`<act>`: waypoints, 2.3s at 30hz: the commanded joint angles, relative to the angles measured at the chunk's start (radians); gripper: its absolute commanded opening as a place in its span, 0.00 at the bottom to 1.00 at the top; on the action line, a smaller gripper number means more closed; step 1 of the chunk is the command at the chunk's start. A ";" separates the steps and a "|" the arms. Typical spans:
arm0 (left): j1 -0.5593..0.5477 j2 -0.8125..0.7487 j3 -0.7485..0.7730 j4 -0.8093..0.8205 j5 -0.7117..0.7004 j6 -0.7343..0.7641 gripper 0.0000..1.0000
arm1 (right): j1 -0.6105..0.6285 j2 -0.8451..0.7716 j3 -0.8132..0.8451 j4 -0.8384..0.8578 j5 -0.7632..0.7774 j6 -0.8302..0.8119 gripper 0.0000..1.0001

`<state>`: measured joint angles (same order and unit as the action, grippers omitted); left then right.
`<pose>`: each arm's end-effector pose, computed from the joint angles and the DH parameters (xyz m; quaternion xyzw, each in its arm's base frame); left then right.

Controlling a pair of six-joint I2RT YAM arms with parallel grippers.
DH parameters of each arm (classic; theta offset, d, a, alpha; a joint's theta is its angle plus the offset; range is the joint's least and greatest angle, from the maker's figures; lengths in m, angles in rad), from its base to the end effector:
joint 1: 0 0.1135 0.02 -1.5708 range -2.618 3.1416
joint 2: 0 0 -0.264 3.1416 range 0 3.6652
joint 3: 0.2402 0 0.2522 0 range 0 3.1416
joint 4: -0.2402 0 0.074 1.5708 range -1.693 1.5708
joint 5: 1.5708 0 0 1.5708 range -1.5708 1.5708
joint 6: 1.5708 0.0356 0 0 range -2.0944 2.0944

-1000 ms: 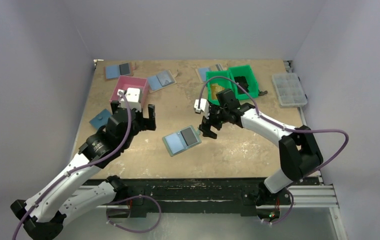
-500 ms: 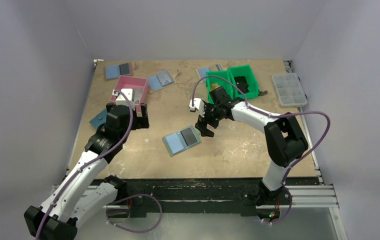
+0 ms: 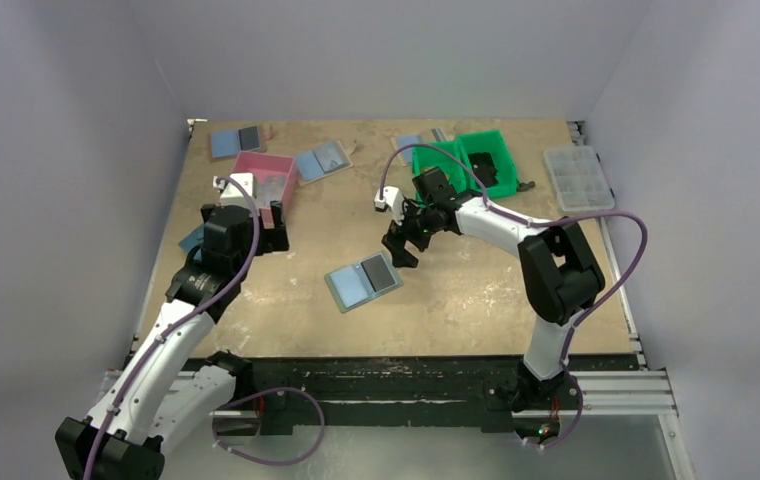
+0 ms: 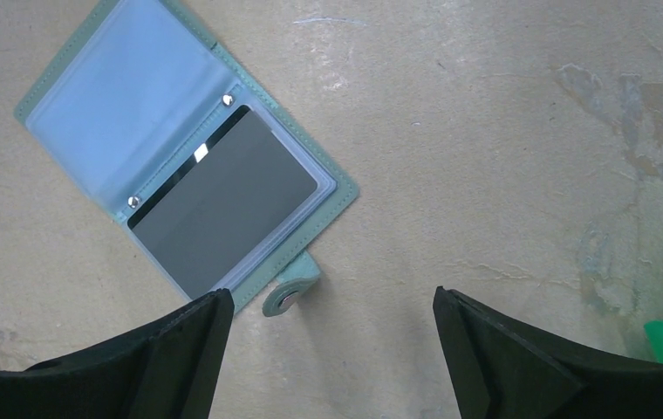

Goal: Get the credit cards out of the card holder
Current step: Move the card holder to the center of the board, then reset both arms

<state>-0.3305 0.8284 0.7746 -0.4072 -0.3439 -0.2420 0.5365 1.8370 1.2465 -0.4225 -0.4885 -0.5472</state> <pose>0.1795 -0.0489 0.3069 -0.0530 0.8406 -0.0071 0.5390 0.3199 0.2097 0.1922 -0.5381 0.7649 0.2310 0.2684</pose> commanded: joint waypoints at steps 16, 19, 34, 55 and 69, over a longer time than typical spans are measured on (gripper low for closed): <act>0.039 -0.022 -0.001 0.040 -0.018 0.018 0.99 | 0.023 0.064 0.042 0.004 0.065 0.086 0.36; 0.041 -0.021 -0.001 0.040 -0.018 0.018 0.99 | 0.022 0.080 0.084 0.005 0.009 0.110 0.00; 0.041 -0.021 -0.003 0.037 -0.026 0.016 0.99 | -0.040 0.373 0.698 0.112 0.449 0.065 0.00; 0.042 -0.033 -0.003 0.040 -0.013 0.014 0.99 | -0.301 -0.063 0.407 0.103 -0.146 0.389 0.99; 0.043 -0.026 0.061 0.043 0.243 -0.226 0.99 | -0.447 -0.564 -0.014 0.148 -0.034 0.458 0.99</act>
<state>-0.2943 0.7975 0.7727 -0.4053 -0.2562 -0.3439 0.0841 1.4090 1.2995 -0.3000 -0.5724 -0.1093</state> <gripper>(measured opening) 0.993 0.987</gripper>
